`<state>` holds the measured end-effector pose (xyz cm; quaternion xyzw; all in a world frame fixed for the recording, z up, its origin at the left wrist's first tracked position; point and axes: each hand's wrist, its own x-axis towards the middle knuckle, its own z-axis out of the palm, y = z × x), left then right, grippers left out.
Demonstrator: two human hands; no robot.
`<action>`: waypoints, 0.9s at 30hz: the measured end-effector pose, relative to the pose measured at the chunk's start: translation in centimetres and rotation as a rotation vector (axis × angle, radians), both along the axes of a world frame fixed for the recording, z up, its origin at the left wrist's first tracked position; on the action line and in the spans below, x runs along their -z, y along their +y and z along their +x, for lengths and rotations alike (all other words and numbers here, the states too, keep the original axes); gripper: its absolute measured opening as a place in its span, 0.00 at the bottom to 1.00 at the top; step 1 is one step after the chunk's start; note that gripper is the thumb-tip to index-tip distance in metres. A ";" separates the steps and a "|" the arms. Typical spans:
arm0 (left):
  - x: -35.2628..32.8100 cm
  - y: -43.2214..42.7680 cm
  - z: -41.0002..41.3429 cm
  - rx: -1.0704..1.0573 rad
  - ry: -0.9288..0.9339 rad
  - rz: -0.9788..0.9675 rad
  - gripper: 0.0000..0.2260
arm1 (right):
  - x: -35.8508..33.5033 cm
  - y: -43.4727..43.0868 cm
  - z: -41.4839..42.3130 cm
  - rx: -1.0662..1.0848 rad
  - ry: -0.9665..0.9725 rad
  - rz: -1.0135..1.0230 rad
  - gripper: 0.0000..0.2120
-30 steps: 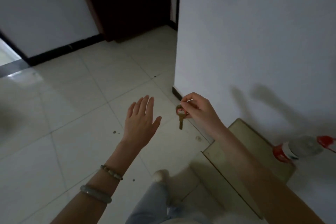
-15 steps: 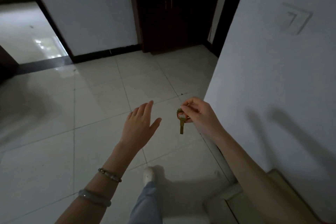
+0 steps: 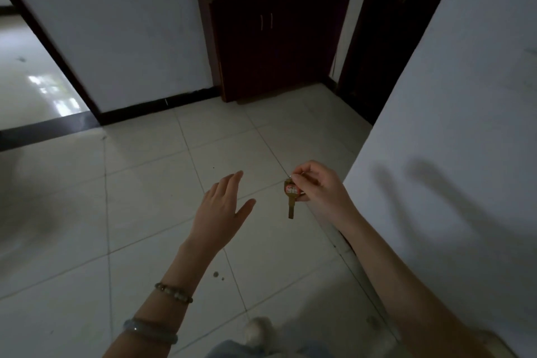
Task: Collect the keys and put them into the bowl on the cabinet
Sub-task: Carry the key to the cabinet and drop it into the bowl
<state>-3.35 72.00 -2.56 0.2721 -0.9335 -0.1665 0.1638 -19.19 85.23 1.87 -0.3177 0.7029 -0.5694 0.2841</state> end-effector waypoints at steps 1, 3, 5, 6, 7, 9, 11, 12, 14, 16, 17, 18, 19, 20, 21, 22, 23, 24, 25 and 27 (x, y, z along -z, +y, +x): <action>-0.1 -1.0 -0.5 0.002 -0.001 -0.002 0.26 | 0.0 -1.0 -0.5 0.008 -0.002 0.001 0.03; -0.1 -3.0 -1.5 0.005 0.002 -0.015 0.26 | 0.0 -2.9 -1.7 0.023 -0.010 -0.003 0.04; 0.1 -5.0 -2.7 -0.007 0.004 -0.019 0.25 | 0.1 -4.8 -3.1 0.034 -0.017 -0.004 0.05; 0.2 -6.0 -3.4 -0.016 0.003 -0.017 0.25 | 0.2 -5.7 -3.8 0.034 -0.019 -0.005 0.05; 0.3 -7.0 -4.0 -0.023 0.003 -0.016 0.25 | 0.2 -6.8 -4.6 0.030 -0.018 -0.005 0.05; 0.6 -8.9 -5.5 -0.028 0.000 -0.026 0.25 | 0.5 -8.9 -6.2 0.021 -0.005 -0.004 0.03; 0.8 -10.9 -7.2 -0.021 -0.003 -0.041 0.25 | 0.7 -11.0 -8.0 0.011 0.007 -0.005 0.03; 0.9 -12.0 -8.1 -0.017 -0.002 -0.051 0.25 | 0.7 -12.2 -9.0 0.005 0.007 -0.009 0.03; 1.0 -14.5 -10.3 -0.018 -0.002 -0.067 0.25 | 0.7 -14.7 -11.4 0.007 -0.003 -0.021 0.03; 1.0 -16.9 -12.8 -0.017 -0.008 -0.077 0.25 | 0.7 -17.2 -13.9 0.032 -0.022 -0.037 0.04; 0.9 -18.1 -14.1 -0.012 -0.014 -0.080 0.25 | 0.7 -18.5 -15.3 0.046 -0.034 -0.046 0.03; 0.8 -19.4 -15.5 -0.006 -0.018 -0.084 0.25 | 0.6 -19.7 -16.7 0.054 -0.041 -0.048 0.03; 0.6 -20.6 -16.9 0.001 -0.024 -0.090 0.25 | 0.5 -21.0 -18.2 0.057 -0.043 -0.044 0.02; 0.4 -21.8 -18.4 0.008 -0.032 -0.101 0.25 | 0.4 -22.2 -19.6 0.057 -0.041 -0.040 0.03; 0.2 -23.1 -19.9 0.014 -0.041 -0.118 0.25 | 0.3 -23.4 -21.1 0.058 -0.040 -0.038 0.03; 0.2 -24.3 -21.5 0.017 -0.047 -0.137 0.25 | 0.2 -24.5 -22.6 0.061 -0.042 -0.036 0.03; 0.1 -25.5 -23.1 0.017 -0.048 -0.150 0.24 | 0.2 -25.6 -24.1 0.067 -0.041 -0.032 0.02; 0.0 -26.6 -24.6 0.014 -0.049 -0.152 0.24 | 0.1 -26.6 -25.6 0.072 -0.039 -0.030 0.01; 0.0 -27.7 -26.1 0.012 -0.050 -0.148 0.24 | 0.1 -27.5 -27.1 0.077 -0.031 -0.028 0.01; -0.1 -29.6 -28.8 0.013 -0.049 -0.143 0.25 | 0.0 -29.2 -29.8 0.079 -0.026 -0.025 0.01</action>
